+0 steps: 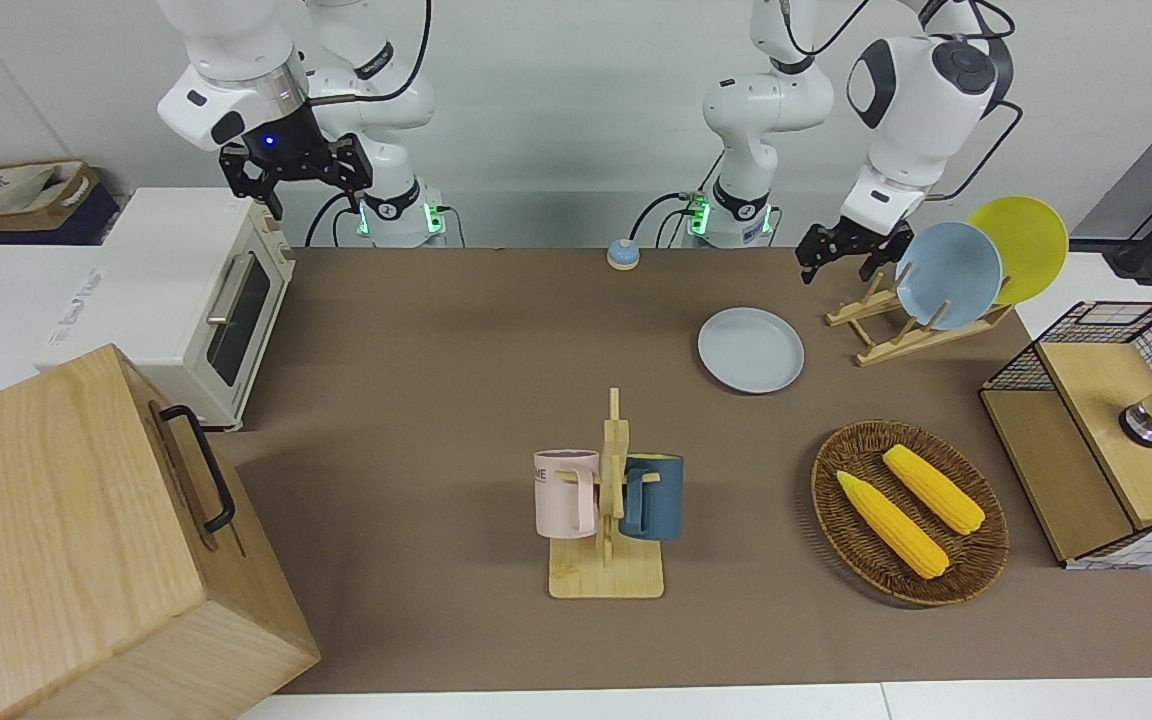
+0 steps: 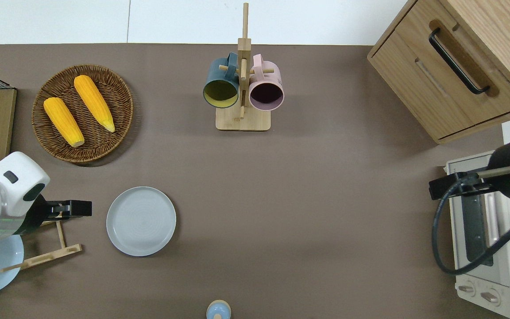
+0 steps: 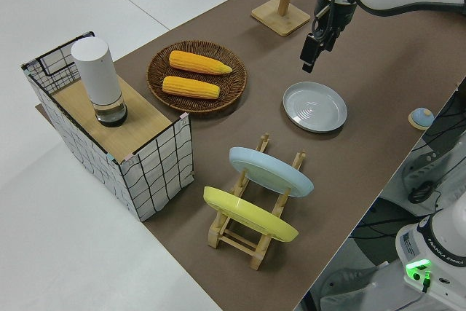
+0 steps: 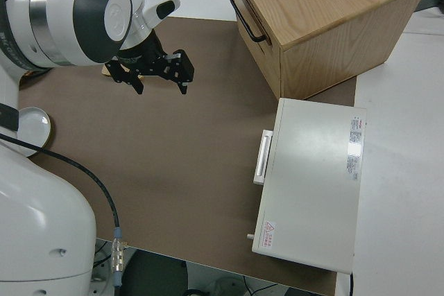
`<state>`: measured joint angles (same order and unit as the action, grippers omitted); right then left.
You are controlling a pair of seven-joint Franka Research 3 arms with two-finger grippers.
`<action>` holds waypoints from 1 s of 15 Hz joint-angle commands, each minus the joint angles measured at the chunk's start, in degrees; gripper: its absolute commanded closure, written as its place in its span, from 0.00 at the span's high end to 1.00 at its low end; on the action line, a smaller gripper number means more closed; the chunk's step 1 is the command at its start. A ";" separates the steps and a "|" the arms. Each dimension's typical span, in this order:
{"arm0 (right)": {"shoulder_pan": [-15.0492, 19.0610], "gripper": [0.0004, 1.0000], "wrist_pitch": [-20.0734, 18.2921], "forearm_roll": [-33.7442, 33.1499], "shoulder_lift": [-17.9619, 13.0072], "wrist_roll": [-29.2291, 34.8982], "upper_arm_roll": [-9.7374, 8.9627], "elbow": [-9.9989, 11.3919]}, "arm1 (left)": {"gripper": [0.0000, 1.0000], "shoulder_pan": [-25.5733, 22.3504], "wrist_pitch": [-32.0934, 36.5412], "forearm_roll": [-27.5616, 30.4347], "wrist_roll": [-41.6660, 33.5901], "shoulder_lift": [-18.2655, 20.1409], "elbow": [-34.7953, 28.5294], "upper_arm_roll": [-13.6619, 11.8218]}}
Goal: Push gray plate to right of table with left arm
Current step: 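Move the left gripper forward to the edge of the gray plate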
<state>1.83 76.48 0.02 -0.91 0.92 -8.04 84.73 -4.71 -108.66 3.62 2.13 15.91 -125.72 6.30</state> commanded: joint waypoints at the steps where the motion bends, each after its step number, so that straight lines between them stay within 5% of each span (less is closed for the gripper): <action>1: 1.15 0.98 -0.89 0.25 -0.14 0.75 -0.92 -0.53 | 1.00 0.84 -5.59 0.43 0.86 2.81 -6.29 0.03; 15: 1.07 0.98 -0.89 0.25 -0.14 0.66 -0.92 -0.53 | 1.00 0.93 -17.62 0.43 0.15 0.61 -14.19 -0.06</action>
<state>1.83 76.48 0.02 -0.91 0.92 -8.04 84.73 -4.06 -121.18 3.65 2.22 16.38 -136.06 6.65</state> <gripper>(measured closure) 0.013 0.000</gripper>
